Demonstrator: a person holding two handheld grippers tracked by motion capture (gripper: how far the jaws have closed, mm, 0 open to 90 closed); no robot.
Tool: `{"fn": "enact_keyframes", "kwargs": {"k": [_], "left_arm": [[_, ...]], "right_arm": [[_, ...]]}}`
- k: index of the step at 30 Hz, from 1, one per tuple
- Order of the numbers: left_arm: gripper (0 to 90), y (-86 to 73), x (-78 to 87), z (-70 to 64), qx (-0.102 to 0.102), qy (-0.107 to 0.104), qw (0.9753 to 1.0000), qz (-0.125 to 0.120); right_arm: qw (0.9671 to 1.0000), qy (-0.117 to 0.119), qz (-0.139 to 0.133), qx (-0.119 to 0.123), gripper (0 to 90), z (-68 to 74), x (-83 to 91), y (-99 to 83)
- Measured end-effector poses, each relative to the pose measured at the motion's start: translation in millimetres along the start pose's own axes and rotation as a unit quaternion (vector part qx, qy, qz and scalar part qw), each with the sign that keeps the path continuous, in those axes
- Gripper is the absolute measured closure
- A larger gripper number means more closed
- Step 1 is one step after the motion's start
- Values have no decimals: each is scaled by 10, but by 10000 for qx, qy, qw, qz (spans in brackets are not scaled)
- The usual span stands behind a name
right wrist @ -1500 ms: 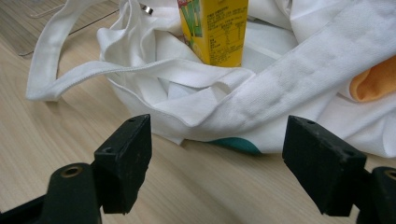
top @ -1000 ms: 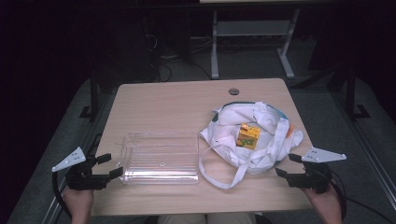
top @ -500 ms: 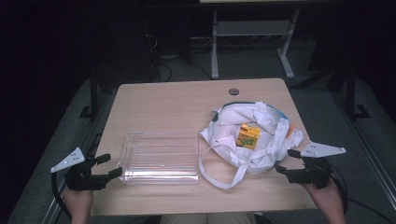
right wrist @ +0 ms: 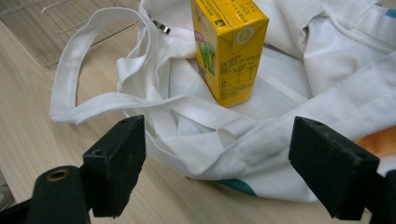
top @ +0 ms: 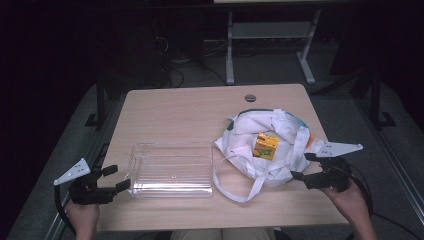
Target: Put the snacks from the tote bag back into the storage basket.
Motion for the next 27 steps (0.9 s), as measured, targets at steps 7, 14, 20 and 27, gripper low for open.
{"fn": "enact_keyframes", "kwargs": {"k": [7,14,20,27], "left_arm": [[128,2,-3,3,-18,-13,10000,8],[127,-1,11,-5,20,-1,10000,-9],[127,3,18,7,33,17,10000,-41],[128,5,10,8,20,17,10000,-53]], "right_arm": [[9999,-34,0,96,196,-14,-41,156],[9997,-17,30,240,199,-42,-59,325],[9994,44,110,320,192,-71,-110,469],[9989,100,155,437,165,-85,-177,567]]}}
Point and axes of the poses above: each handheld gripper's, and its own axes: x roughly backward along the jaws, y roughly out of its top, z roughly to its left, the point moved 2 cm from there along -x, roughly forward along the jaws, and after that the axes turned 8 degrees about -y, right-handed, at the moved point
